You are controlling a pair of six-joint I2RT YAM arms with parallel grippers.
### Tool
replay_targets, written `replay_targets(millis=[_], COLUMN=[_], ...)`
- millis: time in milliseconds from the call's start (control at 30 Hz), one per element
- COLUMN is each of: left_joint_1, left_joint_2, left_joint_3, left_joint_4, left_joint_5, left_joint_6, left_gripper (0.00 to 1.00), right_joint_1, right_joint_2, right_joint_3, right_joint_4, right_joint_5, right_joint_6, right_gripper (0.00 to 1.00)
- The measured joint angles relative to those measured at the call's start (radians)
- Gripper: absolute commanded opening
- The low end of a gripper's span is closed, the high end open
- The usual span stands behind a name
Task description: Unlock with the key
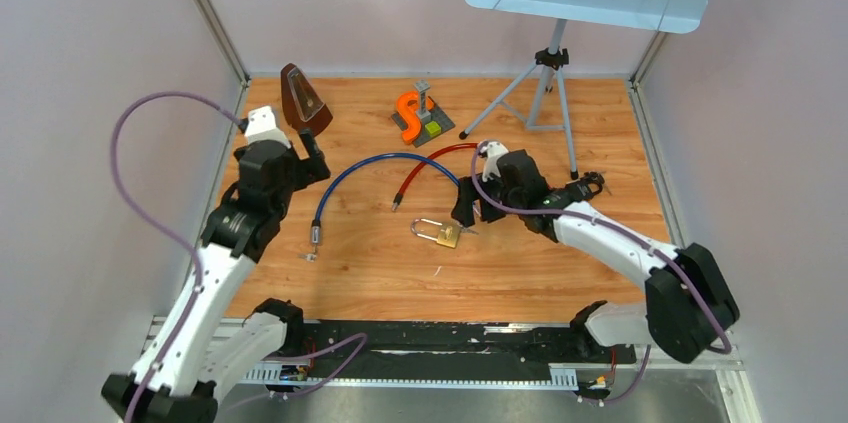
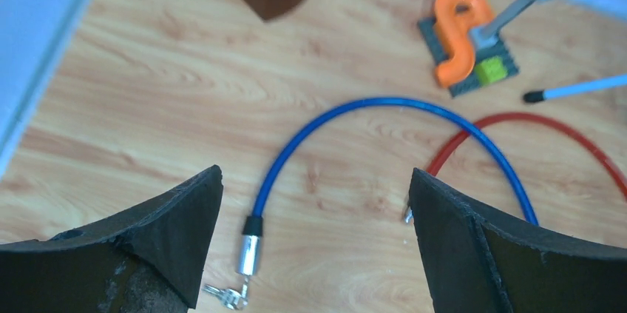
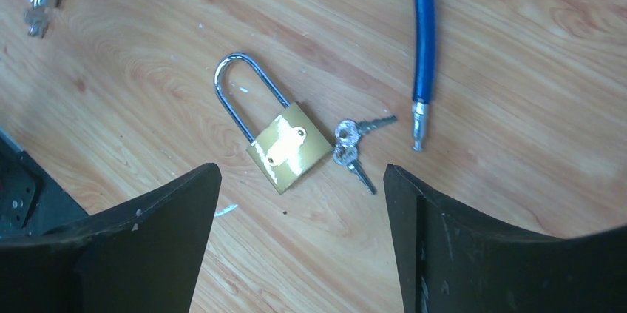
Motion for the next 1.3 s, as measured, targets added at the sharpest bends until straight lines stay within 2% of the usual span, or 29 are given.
replay_targets(millis=[233,400,533,733,900,1100,1300], left_joint_1=[0.0,0.0,0.0,0.0,0.0,0.0,-0.022], left_joint_2=[-0.265,-0.298,-0.284,-0.198,-0.178,-0.202,-0.22], left_joint_3=[-0.069,-0.137,-0.132,0.01,0.013,-0.067,-0.094], left_joint_4=[0.11,0.139,0.13,0.119,0.153,0.161,0.161], left_joint_5=[-0.061,-0.059,-0.058,-0.076,-0.074,-0.063,-0.057], left_joint_6=[0.16,0.208,0.223,0.23,0.229,0.225,0.226], left_gripper=[1.0,1.0,1.0,1.0,1.0,1.0,1.0], right_joint_1=[0.004,0.024,0.071,0.185,0.269,0.217,0.135], right_joint_2=[0.263,0.45,0.546,0.547,0.529,0.439,0.473], right_joint_3=[0.189,0.3,0.356,0.378,0.386,0.42,0.468], right_joint_4=[-0.049,-0.107,-0.164,-0.238,-0.317,-0.387,-0.433], right_joint_5=[-0.119,-0.161,-0.182,-0.192,-0.19,0.026,0.169], right_joint_6=[-0.076,-0.092,-0.089,-0.062,-0.026,0.05,0.106], right_gripper=[0.75,0.7,0.67,0.65,0.65,0.62,0.55])
